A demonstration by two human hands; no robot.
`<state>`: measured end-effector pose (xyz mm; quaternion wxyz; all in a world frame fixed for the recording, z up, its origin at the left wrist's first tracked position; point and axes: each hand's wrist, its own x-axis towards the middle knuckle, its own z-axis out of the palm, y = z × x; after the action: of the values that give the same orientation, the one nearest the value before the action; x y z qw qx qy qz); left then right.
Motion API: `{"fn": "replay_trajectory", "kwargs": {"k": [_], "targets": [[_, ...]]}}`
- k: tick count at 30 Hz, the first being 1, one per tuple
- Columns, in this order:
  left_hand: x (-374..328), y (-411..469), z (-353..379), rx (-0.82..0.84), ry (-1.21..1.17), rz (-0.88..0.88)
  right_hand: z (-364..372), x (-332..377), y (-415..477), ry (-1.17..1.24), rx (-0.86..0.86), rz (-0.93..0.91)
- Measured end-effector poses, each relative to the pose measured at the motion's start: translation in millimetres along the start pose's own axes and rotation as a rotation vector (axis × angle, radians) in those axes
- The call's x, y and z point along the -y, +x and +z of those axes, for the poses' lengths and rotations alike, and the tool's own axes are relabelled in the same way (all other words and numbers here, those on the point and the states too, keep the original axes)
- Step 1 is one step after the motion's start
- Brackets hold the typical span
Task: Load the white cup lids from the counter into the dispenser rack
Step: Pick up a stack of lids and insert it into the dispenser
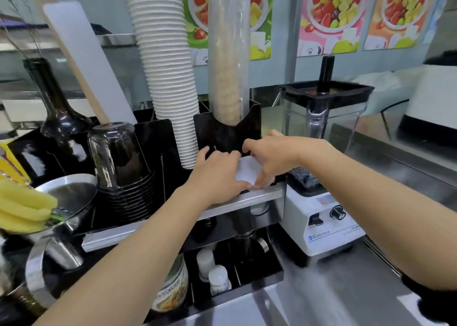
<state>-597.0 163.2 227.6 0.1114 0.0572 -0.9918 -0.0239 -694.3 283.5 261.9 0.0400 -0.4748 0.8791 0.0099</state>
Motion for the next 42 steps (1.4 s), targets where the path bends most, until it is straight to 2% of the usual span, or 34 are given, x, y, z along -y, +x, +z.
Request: {"fn": "replay_trajectory", "kwargs": {"k": [6, 10, 16, 23, 28, 31, 35, 42], "targets": [[1, 10, 6, 0.074, 0.045, 0.021, 13, 1, 3, -0.027, 0.013, -0.009], [5, 11, 10, 0.059, 0.013, 0.048, 18, -2, 10, -0.014, 0.054, -0.021], [10, 2, 11, -0.049, -0.005, 0.101, 20, -8, 7, 0.05, -0.019, -0.045], [13, -28, -8, -0.261, -0.041, 0.098, 6, 3, -22, 0.19, -0.184, -0.099], [22, -91, -41, -0.401, -0.126, 0.037, 8, 41, -60, 0.363, -0.351, -0.214], [33, -144, -54, -0.434, -0.23, -0.026, 17, 76, -86, 0.478, -0.381, -0.288], [52, -222, -61, -0.471, -0.3, -0.098, 39, 128, -109, 0.517, -0.355, -0.332], [90, -349, -47, -0.417, -0.341, -0.267, 74, 240, -120, 0.554, -0.216, -0.462]]}}
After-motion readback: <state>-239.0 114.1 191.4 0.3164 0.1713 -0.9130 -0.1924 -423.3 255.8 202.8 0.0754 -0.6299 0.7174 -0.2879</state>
